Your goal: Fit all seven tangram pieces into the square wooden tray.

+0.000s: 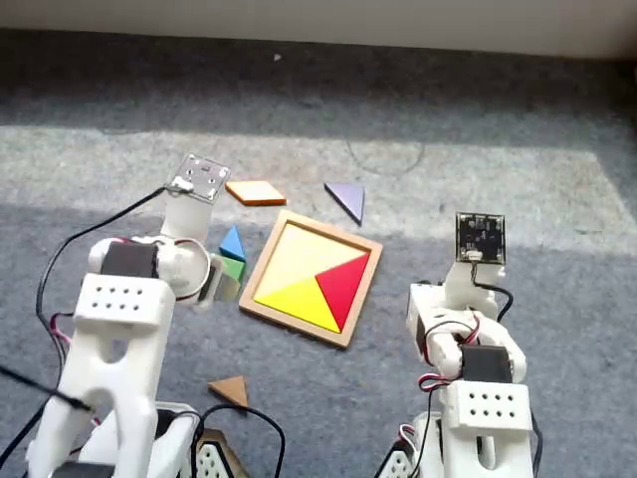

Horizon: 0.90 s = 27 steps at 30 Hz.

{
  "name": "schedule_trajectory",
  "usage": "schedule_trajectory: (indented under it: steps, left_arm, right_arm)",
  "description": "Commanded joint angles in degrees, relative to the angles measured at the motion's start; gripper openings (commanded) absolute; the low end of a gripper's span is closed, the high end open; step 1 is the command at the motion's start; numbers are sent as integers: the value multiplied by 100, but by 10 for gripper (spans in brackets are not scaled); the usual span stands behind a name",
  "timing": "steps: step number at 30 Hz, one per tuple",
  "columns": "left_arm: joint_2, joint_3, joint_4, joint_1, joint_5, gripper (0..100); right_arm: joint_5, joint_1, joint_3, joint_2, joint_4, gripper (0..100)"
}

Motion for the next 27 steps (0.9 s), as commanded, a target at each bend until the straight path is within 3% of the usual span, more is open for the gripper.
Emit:
schedule_trajectory:
  steps: [1,7,12,18,27]
  left_arm:
    - [1288,-655,-501,119,-44,281]
    - [2325,-822,-615,92,35,277]
    - [2422,-989,-721,22,536,281]
    - [2659,-1798,-985,13,563,281]
    - [4567,-3196,-888,4,791,277]
  right_arm:
    - [-53,110,57,-119,-189,74]
    - [-44,110,84,-119,-189,74]
    - [-26,110,84,-119,-189,74]
    - [-18,110,101,-119,-189,74]
    - [-18,110,110,-119,-189,76]
